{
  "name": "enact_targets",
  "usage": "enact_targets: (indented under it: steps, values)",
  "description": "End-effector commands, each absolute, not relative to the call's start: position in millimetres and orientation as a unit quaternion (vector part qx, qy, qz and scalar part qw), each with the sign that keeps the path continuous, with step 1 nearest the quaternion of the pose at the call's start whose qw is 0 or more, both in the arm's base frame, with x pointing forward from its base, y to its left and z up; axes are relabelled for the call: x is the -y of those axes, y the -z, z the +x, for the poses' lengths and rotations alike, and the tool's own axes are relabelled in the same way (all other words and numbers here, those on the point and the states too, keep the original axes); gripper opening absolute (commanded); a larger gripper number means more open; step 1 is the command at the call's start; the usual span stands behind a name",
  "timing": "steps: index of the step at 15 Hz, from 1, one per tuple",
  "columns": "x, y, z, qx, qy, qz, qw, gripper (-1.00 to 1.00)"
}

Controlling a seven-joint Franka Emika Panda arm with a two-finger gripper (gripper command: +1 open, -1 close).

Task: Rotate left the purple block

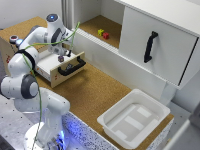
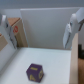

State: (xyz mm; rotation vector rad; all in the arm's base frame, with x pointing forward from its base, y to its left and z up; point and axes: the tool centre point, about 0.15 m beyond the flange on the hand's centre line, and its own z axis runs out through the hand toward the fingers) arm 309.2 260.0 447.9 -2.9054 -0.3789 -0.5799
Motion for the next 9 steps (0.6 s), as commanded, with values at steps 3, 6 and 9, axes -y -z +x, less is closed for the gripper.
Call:
enact_targets:
  steps: [3,6,9]
  values:
    - [-316,-395,319,0.047,0.066,-0.997,0.015,1.0]
    - [-324,-379,328,0.003,0.045,-0.999,0.027,1.0]
    - [-326,-371,342,-0.03,0.051,-0.998,0.015,1.0]
